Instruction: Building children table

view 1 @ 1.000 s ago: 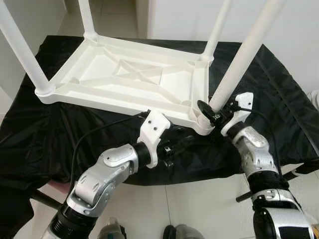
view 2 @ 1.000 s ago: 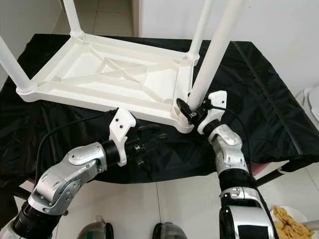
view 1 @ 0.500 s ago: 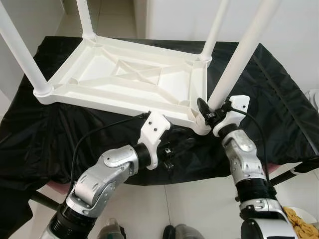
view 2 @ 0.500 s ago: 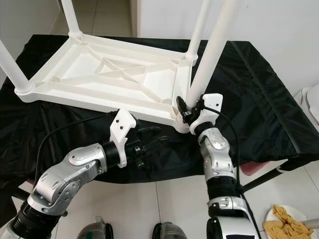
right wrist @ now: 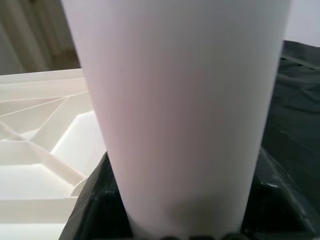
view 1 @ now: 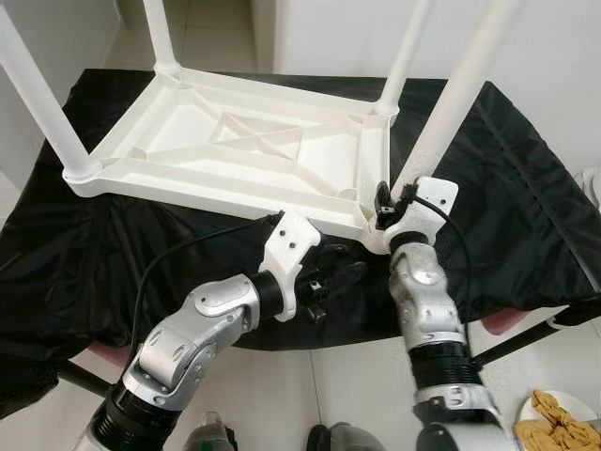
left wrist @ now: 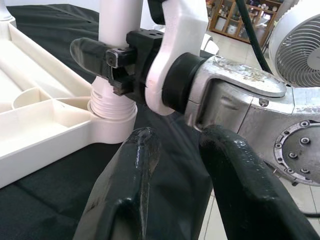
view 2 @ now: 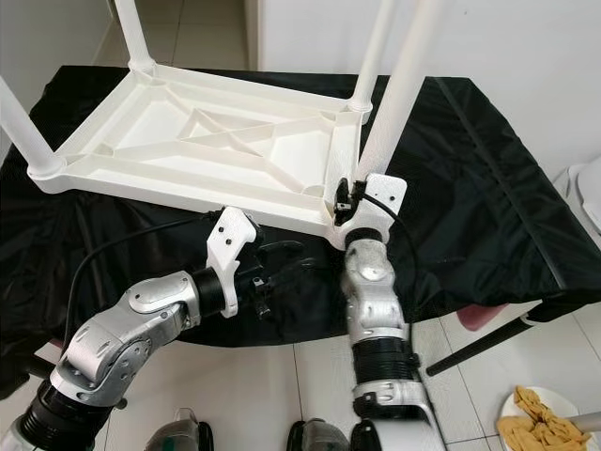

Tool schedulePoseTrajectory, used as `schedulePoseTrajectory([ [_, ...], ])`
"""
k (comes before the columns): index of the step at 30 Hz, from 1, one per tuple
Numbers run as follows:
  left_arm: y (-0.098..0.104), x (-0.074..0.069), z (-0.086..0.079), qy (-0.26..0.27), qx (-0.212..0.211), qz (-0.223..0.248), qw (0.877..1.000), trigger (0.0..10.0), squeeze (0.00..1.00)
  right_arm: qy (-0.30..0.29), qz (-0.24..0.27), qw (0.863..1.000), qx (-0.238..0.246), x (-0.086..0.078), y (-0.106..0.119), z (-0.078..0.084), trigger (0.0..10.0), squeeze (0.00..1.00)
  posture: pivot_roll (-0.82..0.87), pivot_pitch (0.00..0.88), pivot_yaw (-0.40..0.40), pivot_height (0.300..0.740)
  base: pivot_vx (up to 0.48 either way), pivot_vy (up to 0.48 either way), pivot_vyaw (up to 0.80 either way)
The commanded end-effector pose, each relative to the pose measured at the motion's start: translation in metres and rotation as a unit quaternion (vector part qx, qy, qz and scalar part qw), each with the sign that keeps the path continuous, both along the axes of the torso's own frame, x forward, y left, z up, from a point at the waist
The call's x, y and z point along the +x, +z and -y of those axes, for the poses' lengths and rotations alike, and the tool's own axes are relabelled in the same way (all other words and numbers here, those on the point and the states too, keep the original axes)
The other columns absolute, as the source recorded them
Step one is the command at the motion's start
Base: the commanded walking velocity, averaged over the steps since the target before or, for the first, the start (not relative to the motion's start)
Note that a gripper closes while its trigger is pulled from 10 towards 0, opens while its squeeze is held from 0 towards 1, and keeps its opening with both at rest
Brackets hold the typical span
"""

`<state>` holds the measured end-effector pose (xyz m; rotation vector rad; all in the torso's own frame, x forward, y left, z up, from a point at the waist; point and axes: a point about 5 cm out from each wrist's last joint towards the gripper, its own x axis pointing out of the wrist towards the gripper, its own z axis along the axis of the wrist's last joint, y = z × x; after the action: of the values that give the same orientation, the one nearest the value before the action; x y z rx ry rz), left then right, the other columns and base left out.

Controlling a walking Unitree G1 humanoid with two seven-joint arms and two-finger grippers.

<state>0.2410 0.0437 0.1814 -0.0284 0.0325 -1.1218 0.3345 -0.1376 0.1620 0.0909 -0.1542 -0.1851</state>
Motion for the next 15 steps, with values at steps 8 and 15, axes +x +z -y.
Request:
schedulePoseTrajectory([
  [8,0.0005,-0.0059,0.0038,-0.043,-0.003,-0.005,0.999,10.0,0.00,-0.026,-0.021,0.999,0.012,-0.0033,-0.0066,0.0106,10.0,0.50,0.04,0.081,-0.042,0.740,0.000,0.000,0.00],
  [15,0.0007,-0.0047,0.0047,-0.043,-0.003,-0.003,0.999,10.0,0.00,-0.017,-0.014,1.000,0.011,-0.0064,-0.0054,0.0101,10.0,1.00,0.03,0.081,-0.043,0.740,0.000,0.000,0.00],
])
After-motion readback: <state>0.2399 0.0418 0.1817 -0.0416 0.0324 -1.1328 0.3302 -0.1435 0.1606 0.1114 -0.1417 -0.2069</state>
